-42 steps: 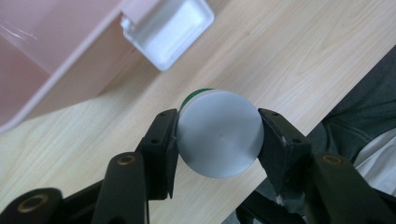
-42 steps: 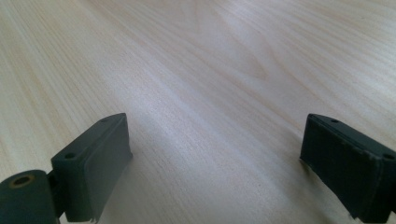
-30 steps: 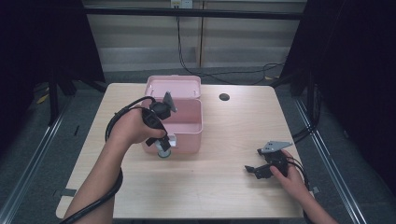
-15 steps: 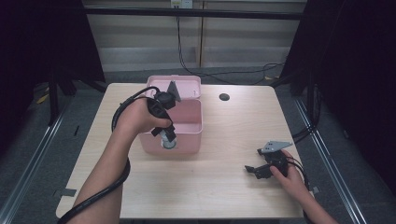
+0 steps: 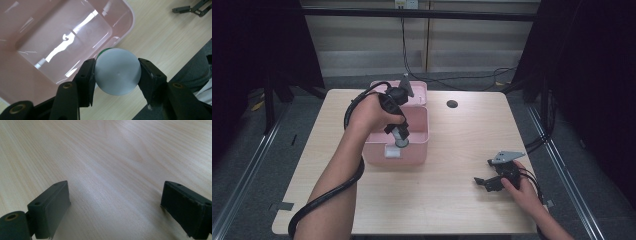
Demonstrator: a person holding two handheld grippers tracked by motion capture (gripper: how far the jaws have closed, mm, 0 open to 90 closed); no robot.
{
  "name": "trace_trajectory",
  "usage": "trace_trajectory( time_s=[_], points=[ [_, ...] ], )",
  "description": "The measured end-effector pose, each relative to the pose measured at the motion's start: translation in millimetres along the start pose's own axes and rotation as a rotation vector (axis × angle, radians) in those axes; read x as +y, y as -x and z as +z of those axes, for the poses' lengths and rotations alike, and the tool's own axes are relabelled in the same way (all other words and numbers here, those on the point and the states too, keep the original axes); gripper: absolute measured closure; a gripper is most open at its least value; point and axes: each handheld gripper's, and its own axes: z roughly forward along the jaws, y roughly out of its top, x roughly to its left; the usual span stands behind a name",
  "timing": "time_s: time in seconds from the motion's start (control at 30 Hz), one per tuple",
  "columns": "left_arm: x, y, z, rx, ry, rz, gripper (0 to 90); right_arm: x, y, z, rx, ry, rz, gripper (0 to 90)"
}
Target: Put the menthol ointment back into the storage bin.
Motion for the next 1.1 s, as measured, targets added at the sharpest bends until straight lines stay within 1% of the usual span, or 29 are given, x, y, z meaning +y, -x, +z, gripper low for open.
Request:
trace_trajectory(
  time_s=[0.1, 0.2, 0.27, 0.33, 0.37, 0.43, 0.47, 0.5, 0.53, 0.57, 0.73, 0.77, 0.8, 0.83, 0.9, 0.97, 1.0, 1.07, 1.1],
  points=[
    [6.8, -0.2, -0.9, 0.008, 0.005, -0.003, 50.3, 0.0, 0.0, 0.0, 0.000, 0.000, 0.000, 8.0],
    [13.0, -1.1, -1.2, 0.005, 0.011, -0.006, 50.3, 0.0, 0.0, 0.0, 0.000, 0.000, 0.000, 8.0],
    [16.7, -1.8, -0.9, 0.008, 0.013, -0.002, 50.2, 0.0, 0.0, 0.0, 0.000, 0.000, 0.000, 8.0],
    [19.8, -1.5, -0.5, 0.013, 0.017, -0.010, 50.2, 0.0, 0.0, 0.0, 0.000, 0.000, 0.000, 7.9],
    [21.6, -1.6, -0.6, 0.019, 0.011, -0.008, 50.2, 0.0, 0.0, 0.0, 0.000, 0.000, 0.000, 8.0],
    [25.0, -2.5, 0.1, 0.018, 0.014, -0.019, 50.2, 0.0, 0.1, 0.0, 0.001, 0.000, -0.001, 7.9],
    [26.4, -2.9, 0.6, 0.021, 0.011, -0.018, 50.2, 0.0, 0.1, 0.0, 0.001, 0.000, -0.001, 8.0],
    [27.6, -2.8, 1.6, 0.024, 0.014, -0.027, 50.2, 0.0, 0.1, 0.0, 0.001, 0.000, -0.001, 8.0],
    [28.8, -3.8, 1.9, 0.022, 0.012, -0.020, 50.2, 0.0, 0.1, 0.0, 0.001, 0.000, -0.001, 8.0],
    [30.3, -4.2, 3.0, 0.031, 0.013, -0.024, 50.2, 0.0, 0.1, 0.0, 0.001, 0.001, -0.001, 8.0],
    [36.1, -7.0, 7.7, 0.030, 0.022, -0.041, 50.3, 0.0, 0.1, 0.0, 0.001, 0.000, -0.001, 8.0],
    [36.9, -7.2, 9.0, 0.034, 0.015, -0.045, 50.2, 0.0, 0.1, 0.0, 0.001, 0.000, -0.001, 8.0],
    [37.9, -8.7, 10.2, 0.037, 0.016, -0.037, 50.2, 0.0, 0.1, 0.0, 0.001, 0.000, -0.001, 8.0],
    [38.3, -8.8, 12.1, 0.041, 0.023, -0.053, 50.2, 0.0, 0.1, 0.0, 0.001, 0.000, -0.001, 8.0],
    [39.7, -10.8, 15.4, 0.039, 0.025, -0.045, 50.2, 0.0, 0.1, 0.0, 0.001, 0.000, -0.001, 8.0],
    [41.1, -11.6, 19.4, 0.034, 0.028, -0.055, 50.2, 0.0, 0.1, 0.0, 0.001, 0.000, -0.001, 8.0],
    [42.2, -12.4, 21.2, 0.036, 0.028, -0.043, 50.2, 0.0, 0.1, 0.0, 0.001, 0.000, -0.001, 8.0],
    [43.8, -12.3, 25.9, 0.038, 0.023, -0.055, 50.2, 0.0, 0.1, 0.0, 0.000, 0.001, -0.001, 8.0],
    [44.7, -12.8, 28.2, 0.039, 0.023, -0.054, 50.2, 0.0, 0.1, 0.0, 0.000, 0.001, -0.001, 8.0]
  ],
)
